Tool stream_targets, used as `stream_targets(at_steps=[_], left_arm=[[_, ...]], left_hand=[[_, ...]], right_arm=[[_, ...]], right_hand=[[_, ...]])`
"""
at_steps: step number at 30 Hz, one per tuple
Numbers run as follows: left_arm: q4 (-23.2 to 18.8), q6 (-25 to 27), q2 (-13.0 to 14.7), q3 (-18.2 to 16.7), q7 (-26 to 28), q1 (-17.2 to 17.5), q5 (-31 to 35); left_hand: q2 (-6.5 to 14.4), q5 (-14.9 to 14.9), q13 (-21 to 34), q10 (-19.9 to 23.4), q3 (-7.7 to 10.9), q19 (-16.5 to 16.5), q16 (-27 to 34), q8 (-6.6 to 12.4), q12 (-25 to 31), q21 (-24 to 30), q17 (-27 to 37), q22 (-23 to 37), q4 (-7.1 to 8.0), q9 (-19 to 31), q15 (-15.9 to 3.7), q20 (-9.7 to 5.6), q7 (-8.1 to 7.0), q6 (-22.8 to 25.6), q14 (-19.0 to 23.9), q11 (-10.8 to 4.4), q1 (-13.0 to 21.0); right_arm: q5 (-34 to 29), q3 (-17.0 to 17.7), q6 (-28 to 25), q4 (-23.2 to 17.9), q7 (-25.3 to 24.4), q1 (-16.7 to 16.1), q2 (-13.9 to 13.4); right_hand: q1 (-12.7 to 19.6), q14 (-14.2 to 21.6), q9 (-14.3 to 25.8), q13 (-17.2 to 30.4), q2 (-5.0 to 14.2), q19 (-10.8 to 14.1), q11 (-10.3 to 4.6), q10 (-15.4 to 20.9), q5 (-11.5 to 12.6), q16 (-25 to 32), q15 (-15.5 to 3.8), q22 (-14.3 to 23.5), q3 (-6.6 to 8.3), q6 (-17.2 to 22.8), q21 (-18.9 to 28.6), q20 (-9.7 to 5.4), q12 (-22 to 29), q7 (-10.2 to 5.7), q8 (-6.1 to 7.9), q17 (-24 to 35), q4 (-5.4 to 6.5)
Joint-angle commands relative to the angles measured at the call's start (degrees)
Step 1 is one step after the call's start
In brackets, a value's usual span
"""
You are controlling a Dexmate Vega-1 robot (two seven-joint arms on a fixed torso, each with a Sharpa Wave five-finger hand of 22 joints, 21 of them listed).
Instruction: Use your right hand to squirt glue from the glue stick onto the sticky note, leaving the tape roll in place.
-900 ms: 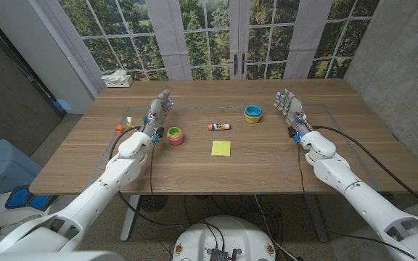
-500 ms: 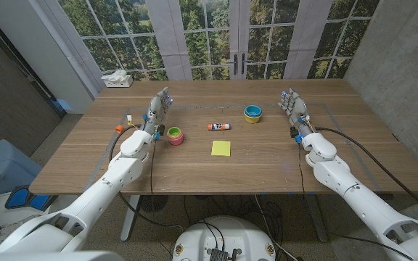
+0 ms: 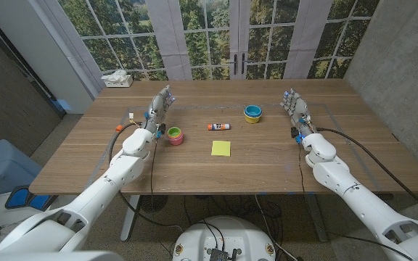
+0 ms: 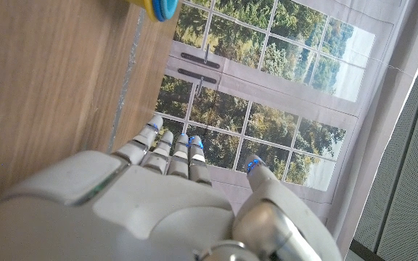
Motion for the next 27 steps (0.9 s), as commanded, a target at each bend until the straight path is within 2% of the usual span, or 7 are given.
stream_targets(at_steps=[1, 9, 14, 15, 19, 23, 27], left_arm=[[-1.7, 1.7, 1.8, 1.5, 3.4, -0.7, 5.7], [-1.9, 0.3, 2.0, 1.2, 3.7, -0.1, 5.9], [-2.0, -0.4, 2.0, 0.9, 3.7, 0.5, 5.6], [-2.1, -0.5, 1.9, 0.7, 3.8, 0.6, 5.5], [-2.1, -1.0, 1.9, 0.6, 3.9, 0.9, 5.5], [-2.3, -1.1, 2.0, 0.5, 3.9, 1.1, 5.6], [-2.5, -1.1, 2.0, 0.4, 4.3, 1.3, 5.7]], left_hand=[[-0.7, -0.6, 0.2, 1.5, -0.36, 1.4, 0.1, 0.59, 0.2, 0.3, 0.2, 0.1, -1.78, 0.3, -0.61, -0.71, -0.44, 1.7, 1.4, -0.24, 0.8], [-1.0, -0.7, 0.2, 2.2, -0.56, 1.6, -0.2, 0.52, 0.1, 0.1, 0.2, 0.1, -2.81, 0.3, -0.98, -0.80, -0.66, 2.2, 1.1, 0.34, 1.1], [0.6, -0.6, 0.2, 2.2, -0.09, 1.8, -0.3, 0.18, -0.1, 0.0, 0.3, 0.2, -2.77, 0.3, -0.96, -0.59, -1.01, 1.9, 1.0, 0.45, 1.3], [0.8, -0.5, 0.2, 2.1, -0.04, 1.8, -0.3, 0.08, -0.1, -0.1, 0.4, 0.2, -2.70, 0.3, -0.98, -0.61, -1.05, 1.7, 1.0, 0.45, 1.3], [1.4, -0.5, 0.2, 2.0, 0.01, 1.8, -0.3, -0.06, -0.3, -0.1, 0.5, 0.3, -2.46, 0.4, -1.20, -0.69, -0.96, 1.6, 0.8, 0.32, 1.1], [1.7, -0.5, 0.2, 1.8, 0.00, 1.8, -0.4, -0.27, -0.4, -0.2, 0.5, 0.3, -2.28, 0.3, -1.46, -0.92, -1.02, 1.1, 0.5, 0.32, 0.8], [1.8, -0.5, 0.2, 1.7, -0.01, 1.9, -0.5, -0.34, -0.5, -0.2, 0.5, 0.3, -2.23, 0.3, -1.52, -0.98, -1.03, 0.9, 0.3, 0.18, 0.7]], right_arm=[[-3.3, -0.3, 1.1, -2.7, -4.0, -1.9, -0.3], [-7.9, -0.6, 0.0, -6.8, -9.0, -3.8, -1.5], [-12.5, -1.2, -1.6, -10.0, -12.5, -4.7, -2.7], [-13.1, -1.3, -2.0, -10.5, -12.9, -4.8, -2.9], [-15.2, -1.5, -2.6, -11.6, -14.4, -5.0, -3.3], [-16.4, -1.4, -4.0, -13.3, -15.4, -5.5, -3.9], [-17.2, -1.3, -5.0, -14.4, -15.9, -5.8, -4.4]], right_hand=[[0.6, 0.9, 0.3, 0.2, 1.20, 1.0, -0.11, 0.7, -0.3, 0.6, -0.74, 0.3, 0.08, 0.9, -0.1, -1.63, 0.6, 0.02, 0.31, 0.0, -0.72], [2.4, 2.5, 0.3, 0.1, 1.67, 3.4, -0.27, 1.4, -0.8, 1.3, 0.04, 0.4, 0.72, 2.3, -0.1, 0.17, 0.6, -0.94, 0.59, -0.4, -2.53], [4.1, 4.0, 0.4, 0.1, 2.20, 5.2, -0.50, 1.8, -1.2, 1.9, 0.10, 0.5, 1.63, 2.4, 0.0, 0.90, 0.6, -1.22, 0.43, -0.7, -4.05], [4.6, 4.9, 0.4, 0.1, 2.26, 5.9, -0.50, 1.8, -1.3, 2.2, 0.27, 0.5, 1.88, 2.4, 0.0, 1.17, 0.5, -1.25, 0.39, -0.6, -4.51], [6.5, 9.9, 0.5, 0.2, 2.29, 12.3, -1.02, 2.1, -1.9, 5.0, 0.74, 0.9, 2.40, 2.2, 1.4, 2.72, 0.4, -1.49, 0.09, 0.3, -6.34], [8.0, 13.1, 0.5, 0.3, 2.37, 14.9, -1.20, 2.2, -1.6, 6.8, 0.22, 1.0, 2.97, 1.8, 2.1, 3.02, 0.3, -1.78, -0.01, 1.0, -7.73], [9.1, 14.0, 0.5, 0.3, 2.47, 15.8, -1.53, 2.2, -1.3, 7.5, 0.15, 1.1, 3.41, 1.5, 2.3, 3.06, 0.3, -2.38, -0.07, 1.4, -8.66]])
